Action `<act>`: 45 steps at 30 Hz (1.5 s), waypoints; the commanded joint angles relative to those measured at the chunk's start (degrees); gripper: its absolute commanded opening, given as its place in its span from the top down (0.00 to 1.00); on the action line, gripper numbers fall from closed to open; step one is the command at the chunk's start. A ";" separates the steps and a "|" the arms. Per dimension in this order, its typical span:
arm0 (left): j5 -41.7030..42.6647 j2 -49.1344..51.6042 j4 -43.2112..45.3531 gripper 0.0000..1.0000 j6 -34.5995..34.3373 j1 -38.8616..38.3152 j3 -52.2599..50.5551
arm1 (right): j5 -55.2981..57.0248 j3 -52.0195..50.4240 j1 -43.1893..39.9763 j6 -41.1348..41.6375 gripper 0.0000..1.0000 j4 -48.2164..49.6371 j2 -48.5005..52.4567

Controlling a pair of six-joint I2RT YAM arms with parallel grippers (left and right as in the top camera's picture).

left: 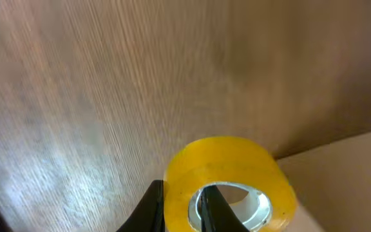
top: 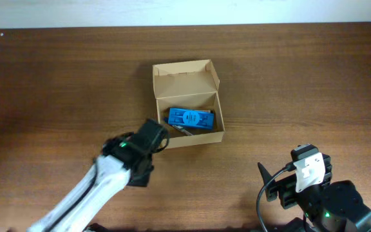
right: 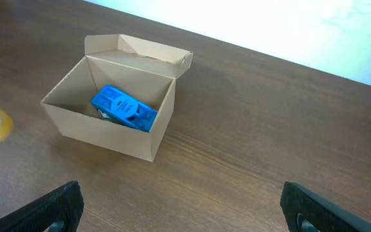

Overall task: Pack container
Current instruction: 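Grasp the yellow tape roll with the left gripper and lift it over the box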

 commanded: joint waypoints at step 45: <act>4.17 35.74 -4.15 0.37 55.19 0.35 42.84 | 0.70 -0.09 -0.31 0.26 0.01 0.07 -0.17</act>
